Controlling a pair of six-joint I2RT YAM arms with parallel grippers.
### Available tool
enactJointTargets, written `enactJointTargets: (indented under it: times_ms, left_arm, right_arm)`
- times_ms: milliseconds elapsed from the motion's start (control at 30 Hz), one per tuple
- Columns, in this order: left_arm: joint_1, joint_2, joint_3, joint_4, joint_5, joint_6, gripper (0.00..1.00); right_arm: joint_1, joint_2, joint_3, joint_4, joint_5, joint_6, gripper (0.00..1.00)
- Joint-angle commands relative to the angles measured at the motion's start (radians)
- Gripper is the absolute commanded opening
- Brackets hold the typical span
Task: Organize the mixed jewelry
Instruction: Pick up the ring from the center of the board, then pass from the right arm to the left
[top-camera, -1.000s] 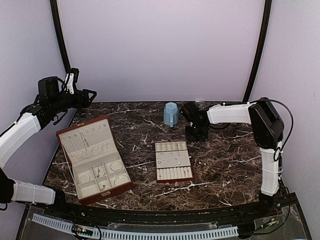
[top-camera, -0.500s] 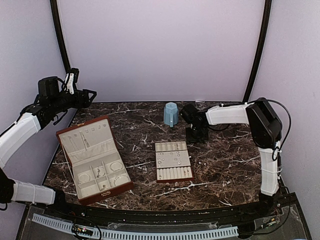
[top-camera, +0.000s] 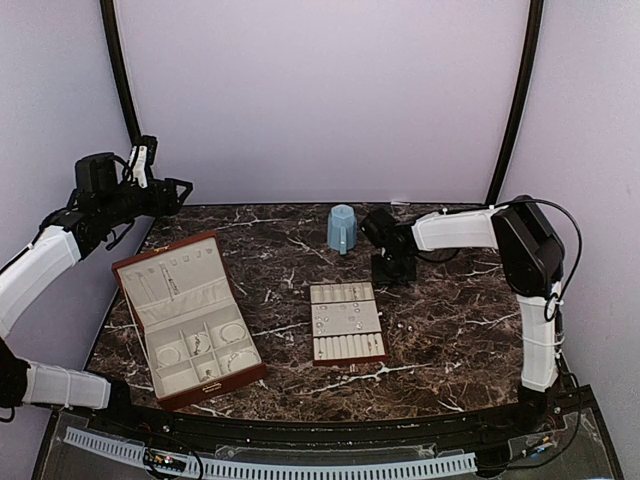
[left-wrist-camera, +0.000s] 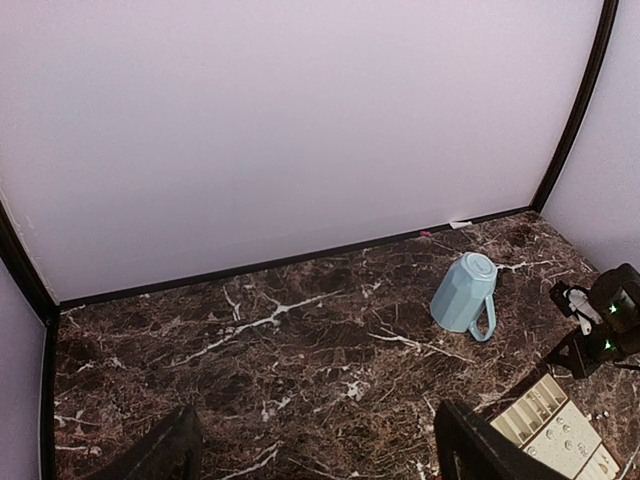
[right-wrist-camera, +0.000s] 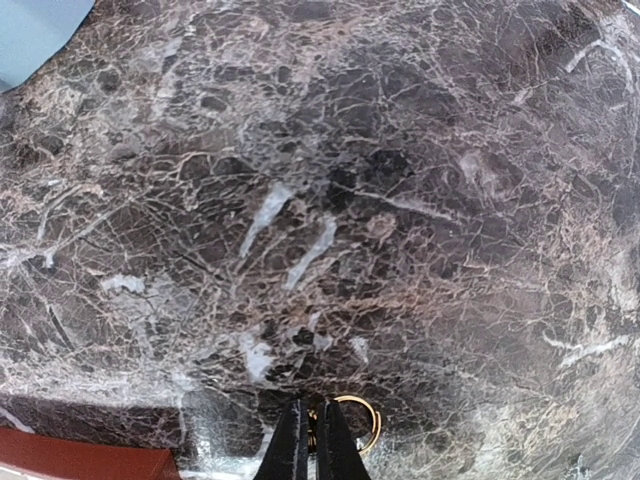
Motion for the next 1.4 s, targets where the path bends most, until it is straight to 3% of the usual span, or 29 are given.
enactJointTargets:
  times_ms: [0, 233, 367, 500, 600, 800, 967, 1267, 1367]
  left_arm:
    - [-0.001, -0.034, -0.016, 0.017, -0.011, 0.014, 0.83]
    - [-0.001, -0.057, -0.058, 0.107, 0.096, 0.030, 0.82]
    - [-0.020, -0.072, -0.097, 0.189, 0.206, 0.045, 0.82]
    - [-0.144, -0.106, -0.176, 0.314, 0.277, 0.092, 0.82]
    - [-0.297, -0.108, -0.229, 0.419, 0.301, 0.107, 0.83]
    - [-0.515, 0.002, -0.247, 0.531, 0.248, 0.129, 0.83]
    - [-0.642, 0.151, -0.217, 0.673, 0.223, 0.137, 0.83]
    - [-0.674, 0.290, -0.133, 0.723, 0.331, 0.124, 0.83]
    - [-0.677, 0.288, -0.132, 0.720, 0.347, 0.123, 0.73]
  right_arm:
    - [-0.027, -0.059, -0.045, 0.047, -0.057, 0.000, 0.00]
    - [-0.087, -0.249, -0.179, 0.221, -0.290, -0.078, 0.00]
    - [-0.108, -0.342, -0.230, 0.299, -0.531, -0.141, 0.00]
    - [-0.110, -0.426, -0.255, 0.373, -0.789, -0.190, 0.00]
    - [-0.110, -0.471, -0.262, 0.436, -0.989, -0.193, 0.00]
    - [-0.101, -0.520, -0.294, 0.678, -1.339, -0.053, 0.00]
    - [-0.060, -0.521, -0.289, 0.844, -1.492, 0.067, 0.00]
    - [0.016, -0.499, -0.258, 0.863, -1.572, 0.075, 0.00]
    - [0.026, -0.494, -0.259, 0.880, -1.589, 0.086, 0.00]
